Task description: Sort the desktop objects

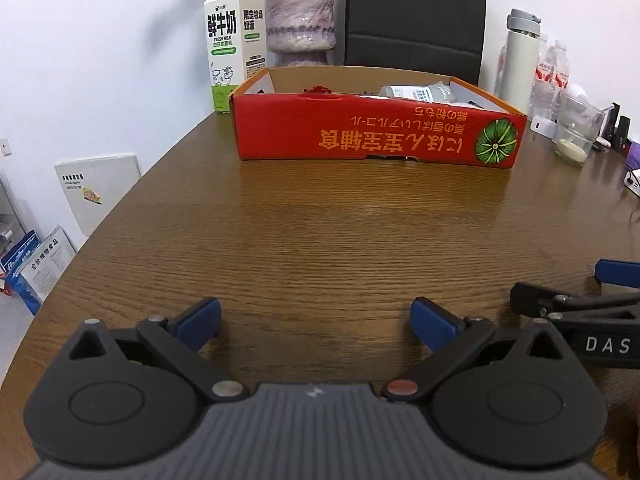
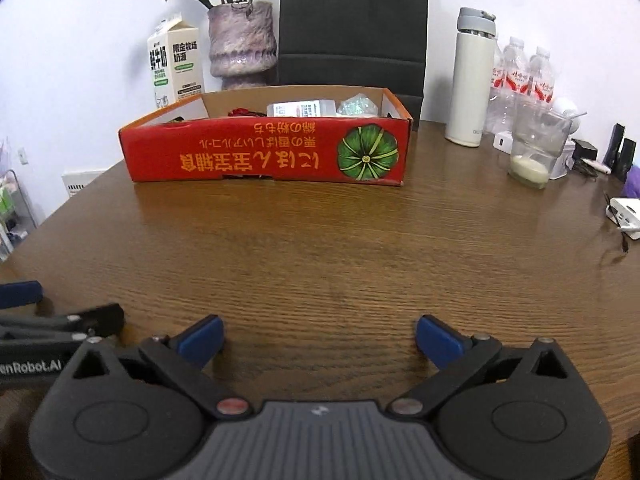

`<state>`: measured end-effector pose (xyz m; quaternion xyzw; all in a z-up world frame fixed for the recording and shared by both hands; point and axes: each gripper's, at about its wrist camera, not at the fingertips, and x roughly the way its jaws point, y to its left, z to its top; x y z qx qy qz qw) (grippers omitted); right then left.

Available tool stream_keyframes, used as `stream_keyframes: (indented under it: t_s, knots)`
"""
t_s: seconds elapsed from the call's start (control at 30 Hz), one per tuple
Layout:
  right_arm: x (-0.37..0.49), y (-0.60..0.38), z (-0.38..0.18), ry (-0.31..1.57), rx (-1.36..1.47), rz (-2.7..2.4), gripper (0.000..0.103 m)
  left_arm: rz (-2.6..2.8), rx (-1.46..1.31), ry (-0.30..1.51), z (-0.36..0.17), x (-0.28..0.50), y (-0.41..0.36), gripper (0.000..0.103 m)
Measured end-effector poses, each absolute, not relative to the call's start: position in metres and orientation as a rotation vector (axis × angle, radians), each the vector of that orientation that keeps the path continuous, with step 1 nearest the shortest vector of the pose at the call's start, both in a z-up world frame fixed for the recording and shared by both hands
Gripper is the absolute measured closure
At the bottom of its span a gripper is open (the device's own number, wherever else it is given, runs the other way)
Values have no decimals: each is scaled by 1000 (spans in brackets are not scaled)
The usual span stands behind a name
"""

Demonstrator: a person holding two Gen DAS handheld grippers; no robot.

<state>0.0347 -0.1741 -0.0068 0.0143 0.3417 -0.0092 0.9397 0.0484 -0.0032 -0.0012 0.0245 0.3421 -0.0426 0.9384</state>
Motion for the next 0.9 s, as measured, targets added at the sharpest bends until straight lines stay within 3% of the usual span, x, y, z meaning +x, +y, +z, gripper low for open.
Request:
stream_keyframes:
  t_s: [0.9]
  knots:
    - [33, -176, -6, 699, 31, -11, 0, -85, 43, 700, 0, 46, -3, 0]
